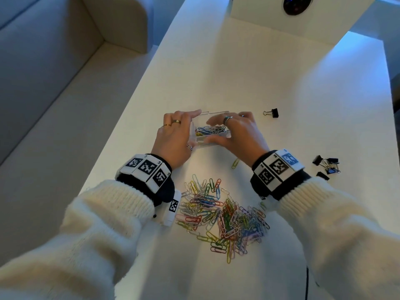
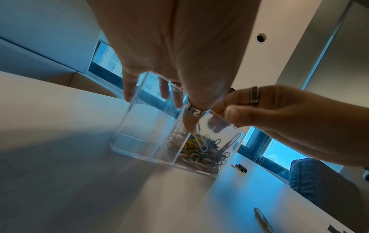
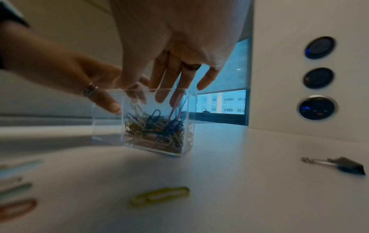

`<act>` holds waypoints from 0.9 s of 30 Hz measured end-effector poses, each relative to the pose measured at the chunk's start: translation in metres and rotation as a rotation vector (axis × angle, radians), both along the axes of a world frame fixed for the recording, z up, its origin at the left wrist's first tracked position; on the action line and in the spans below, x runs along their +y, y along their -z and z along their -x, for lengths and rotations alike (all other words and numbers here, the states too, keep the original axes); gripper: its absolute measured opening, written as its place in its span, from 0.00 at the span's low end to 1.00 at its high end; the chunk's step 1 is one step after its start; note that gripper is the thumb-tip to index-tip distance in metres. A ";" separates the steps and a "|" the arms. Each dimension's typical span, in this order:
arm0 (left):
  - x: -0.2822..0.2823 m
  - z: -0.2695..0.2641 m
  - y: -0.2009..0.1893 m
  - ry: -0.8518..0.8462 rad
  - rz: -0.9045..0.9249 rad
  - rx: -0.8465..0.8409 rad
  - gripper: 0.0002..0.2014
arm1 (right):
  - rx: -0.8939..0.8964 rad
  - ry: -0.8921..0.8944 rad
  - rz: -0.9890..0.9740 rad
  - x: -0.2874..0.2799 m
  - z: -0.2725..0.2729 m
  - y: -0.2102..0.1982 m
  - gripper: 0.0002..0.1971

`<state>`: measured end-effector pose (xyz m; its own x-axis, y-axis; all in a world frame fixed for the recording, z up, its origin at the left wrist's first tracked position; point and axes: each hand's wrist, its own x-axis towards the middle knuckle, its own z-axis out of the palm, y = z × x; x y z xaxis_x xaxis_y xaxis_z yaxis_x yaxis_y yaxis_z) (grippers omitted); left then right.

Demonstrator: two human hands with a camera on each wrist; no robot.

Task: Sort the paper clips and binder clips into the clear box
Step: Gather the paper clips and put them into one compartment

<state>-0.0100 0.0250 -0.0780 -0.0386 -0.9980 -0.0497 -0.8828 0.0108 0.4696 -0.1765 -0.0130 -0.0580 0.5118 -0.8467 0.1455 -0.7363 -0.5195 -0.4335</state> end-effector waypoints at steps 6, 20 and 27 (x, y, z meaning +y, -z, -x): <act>0.000 0.001 -0.001 -0.004 -0.022 -0.018 0.37 | 0.299 -0.142 0.067 -0.004 0.013 0.004 0.16; 0.000 0.003 -0.004 -0.015 -0.054 -0.074 0.37 | 0.438 -0.149 0.055 0.002 0.005 0.004 0.18; -0.002 0.005 -0.006 -0.002 -0.086 -0.130 0.38 | -0.160 -0.041 -0.115 0.048 0.014 -0.001 0.15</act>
<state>-0.0152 0.0227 -0.0721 -0.0240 -0.9900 -0.1393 -0.9361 -0.0267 0.3507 -0.1902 0.0347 -0.0571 0.5239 -0.8415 0.1316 -0.6326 -0.4880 -0.6014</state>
